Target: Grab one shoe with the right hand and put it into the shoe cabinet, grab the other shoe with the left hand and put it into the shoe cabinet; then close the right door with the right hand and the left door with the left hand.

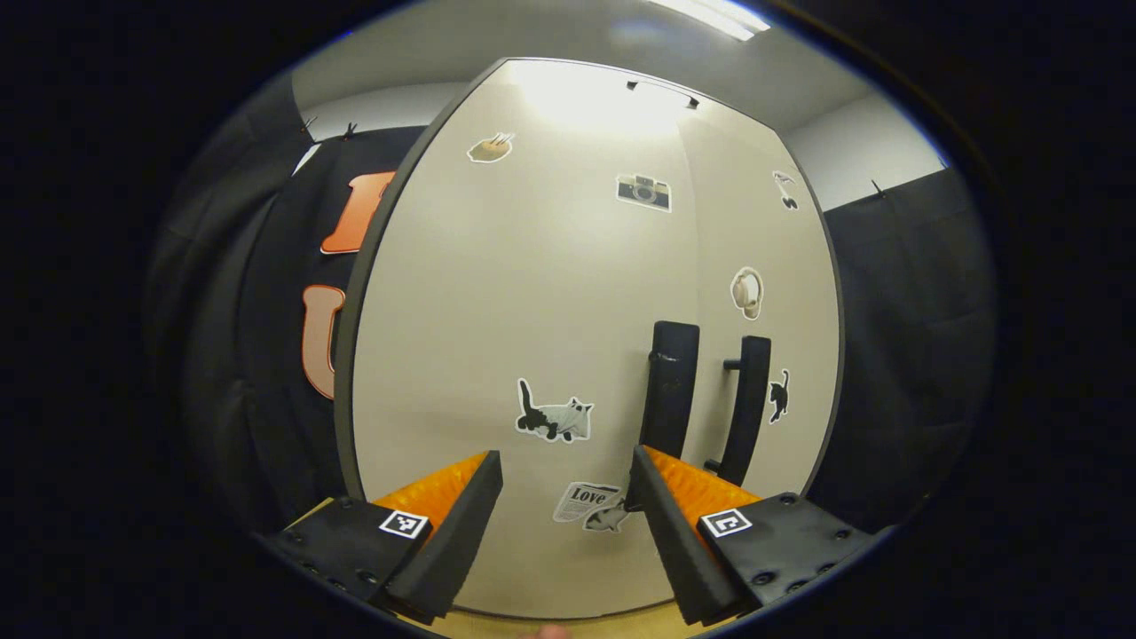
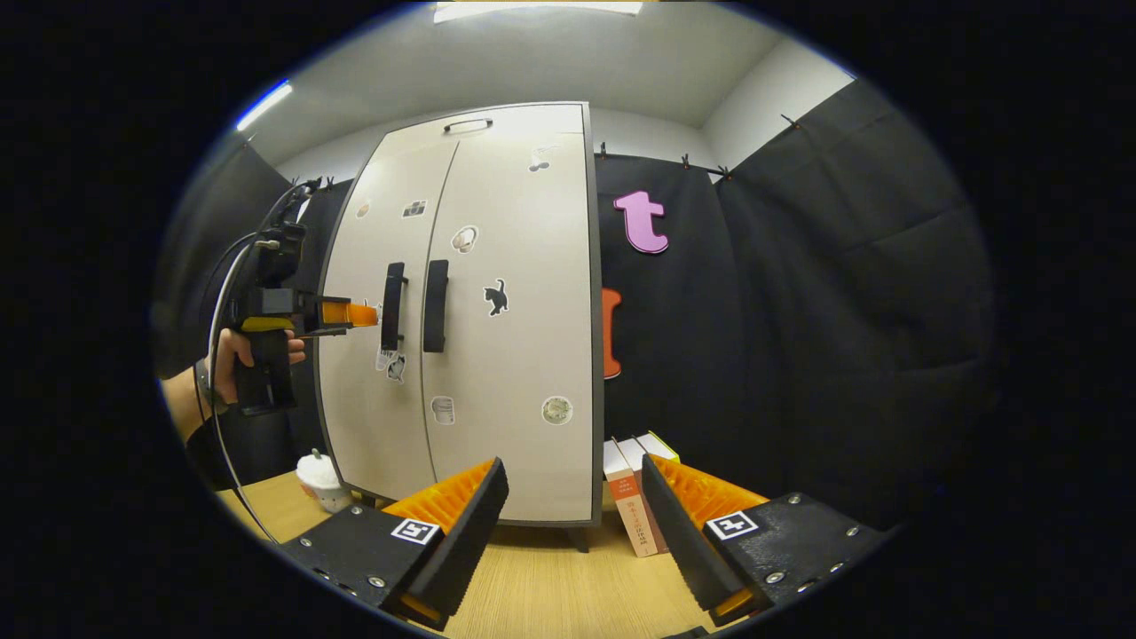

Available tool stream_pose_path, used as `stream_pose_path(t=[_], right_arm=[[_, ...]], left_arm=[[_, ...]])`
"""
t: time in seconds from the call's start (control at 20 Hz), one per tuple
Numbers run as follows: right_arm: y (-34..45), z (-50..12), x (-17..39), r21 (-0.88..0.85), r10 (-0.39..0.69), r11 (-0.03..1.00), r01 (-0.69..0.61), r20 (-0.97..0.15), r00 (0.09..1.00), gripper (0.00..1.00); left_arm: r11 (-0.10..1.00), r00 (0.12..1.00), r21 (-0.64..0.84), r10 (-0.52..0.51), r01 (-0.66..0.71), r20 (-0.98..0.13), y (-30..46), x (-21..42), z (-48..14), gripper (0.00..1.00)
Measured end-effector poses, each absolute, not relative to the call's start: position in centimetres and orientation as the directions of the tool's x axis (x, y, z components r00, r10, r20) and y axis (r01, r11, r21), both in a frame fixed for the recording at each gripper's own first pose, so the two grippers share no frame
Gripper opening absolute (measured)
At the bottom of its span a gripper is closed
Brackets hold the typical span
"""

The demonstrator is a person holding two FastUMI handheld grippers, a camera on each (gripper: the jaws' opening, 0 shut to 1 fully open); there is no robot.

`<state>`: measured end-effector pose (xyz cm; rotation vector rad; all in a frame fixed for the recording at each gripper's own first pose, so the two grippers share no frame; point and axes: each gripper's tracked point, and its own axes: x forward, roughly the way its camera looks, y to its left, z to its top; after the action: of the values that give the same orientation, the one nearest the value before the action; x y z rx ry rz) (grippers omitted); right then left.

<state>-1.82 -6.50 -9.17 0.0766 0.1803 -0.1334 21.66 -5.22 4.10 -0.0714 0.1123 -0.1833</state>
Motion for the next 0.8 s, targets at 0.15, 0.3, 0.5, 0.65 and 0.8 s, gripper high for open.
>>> stream_pose_path(t=[0.15, 0.3, 0.5, 0.65, 0.8], right_arm=[[-5.8, -8.4, -1.9, 0.07, -0.108, 0.99, 0.122, -0.168, 0.98, 0.93], [-4.6, -8.3, -1.9, 0.102, -0.076, 0.99, 0.094, -0.17, 0.983, 0.93], [-3.4, -8.3, -1.9, 0.108, -0.044, 0.992, 0.063, -0.172, 0.984, 0.93], [-2.3, -8.4, -2.1, 0.115, -0.024, 0.992, 0.044, -0.172, 0.985, 0.93], [-1.5, -8.4, -2.3, 0.12, -0.009, 0.992, 0.029, -0.167, 0.986, 0.93]], left_arm=[[0.982, 0.978, -0.045, -0.186, 0.182, -0.093, -5.5, 17.8, 5.3, 0.96], [0.982, 0.978, -0.049, -0.184, 0.18, -0.1, -5.4, 13.0, 5.3, 0.96], [0.988, 0.983, -0.027, -0.154, 0.152, -0.097, -3.8, 7.5, 4.0, 0.96], [0.992, 0.985, -0.028, -0.129, 0.126, -0.117, -3.0, 4.3, 2.1, 0.96], [0.994, 0.985, -0.051, -0.105, 0.099, -0.137, -2.5, 1.6, 0.0, 0.96]])
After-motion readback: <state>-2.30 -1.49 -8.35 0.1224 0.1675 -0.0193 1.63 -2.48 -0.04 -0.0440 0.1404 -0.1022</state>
